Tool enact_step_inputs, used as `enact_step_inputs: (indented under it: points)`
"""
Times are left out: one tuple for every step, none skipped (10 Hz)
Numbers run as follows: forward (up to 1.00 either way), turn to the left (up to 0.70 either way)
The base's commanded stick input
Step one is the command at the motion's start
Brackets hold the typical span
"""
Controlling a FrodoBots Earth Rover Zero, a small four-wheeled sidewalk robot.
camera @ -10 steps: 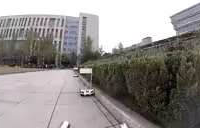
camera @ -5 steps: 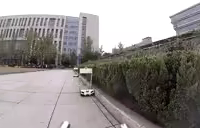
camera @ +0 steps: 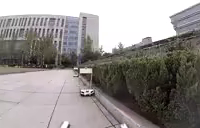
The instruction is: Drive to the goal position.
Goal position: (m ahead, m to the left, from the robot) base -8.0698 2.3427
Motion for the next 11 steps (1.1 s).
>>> enact_step_inputs:
  points:
    - [0.04, 0.0]
    - [0.04, 0.0]
    - [0.04, 0.0]
    - [0.04, 0.0]
    - [0.03, 0.0]
    - [0.0, 0.0]
    - [0.01, 0.0]
    - [0.03, 0.0]
    - [0.04, 0.0]
    - [0.01, 0.0]
    - [0.02, 0.0]
